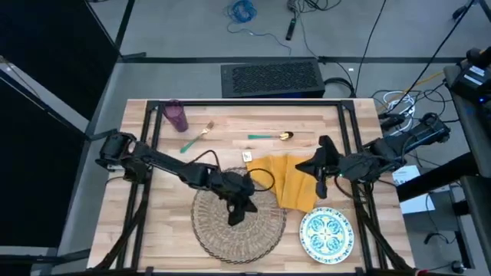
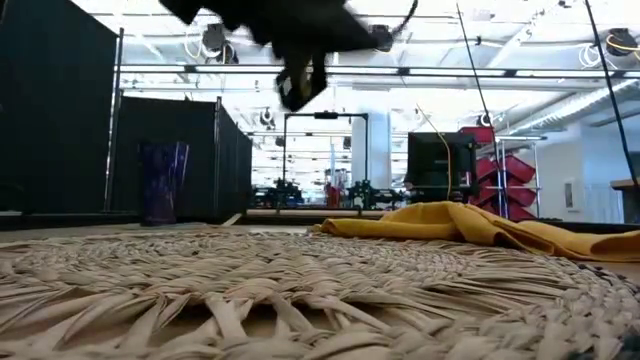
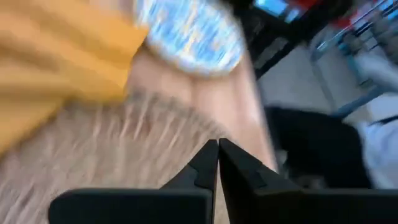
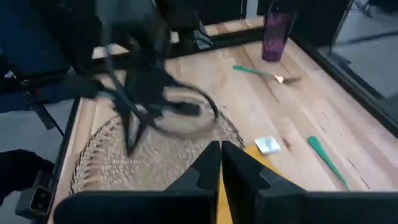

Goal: Set table place
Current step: Put the blue patterned plate on the brown tablemat

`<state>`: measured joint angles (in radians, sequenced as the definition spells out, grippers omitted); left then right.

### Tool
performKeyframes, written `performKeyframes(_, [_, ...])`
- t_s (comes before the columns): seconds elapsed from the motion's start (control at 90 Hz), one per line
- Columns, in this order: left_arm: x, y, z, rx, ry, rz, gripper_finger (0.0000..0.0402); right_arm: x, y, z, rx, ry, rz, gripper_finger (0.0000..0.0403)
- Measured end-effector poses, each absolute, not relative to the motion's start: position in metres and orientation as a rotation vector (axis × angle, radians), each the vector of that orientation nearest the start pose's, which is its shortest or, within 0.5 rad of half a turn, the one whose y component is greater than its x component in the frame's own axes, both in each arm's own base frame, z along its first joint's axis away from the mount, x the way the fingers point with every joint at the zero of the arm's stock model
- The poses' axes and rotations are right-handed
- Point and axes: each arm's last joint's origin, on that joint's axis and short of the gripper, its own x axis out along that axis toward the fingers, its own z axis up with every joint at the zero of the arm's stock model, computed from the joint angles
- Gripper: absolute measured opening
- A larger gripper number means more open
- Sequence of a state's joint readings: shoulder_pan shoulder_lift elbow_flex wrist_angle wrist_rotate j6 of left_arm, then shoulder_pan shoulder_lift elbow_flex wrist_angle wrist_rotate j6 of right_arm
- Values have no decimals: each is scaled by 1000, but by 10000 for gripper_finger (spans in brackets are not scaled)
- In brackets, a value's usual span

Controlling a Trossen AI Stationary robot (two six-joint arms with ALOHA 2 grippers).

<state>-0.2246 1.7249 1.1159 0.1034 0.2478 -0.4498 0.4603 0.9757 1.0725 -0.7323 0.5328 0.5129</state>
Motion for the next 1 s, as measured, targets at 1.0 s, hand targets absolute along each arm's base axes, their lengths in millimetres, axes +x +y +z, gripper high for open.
performKeyframes(1.0, [340, -73, 297, -141, 354, -225, 0, 163, 187, 195, 621, 1403, -265, 0])
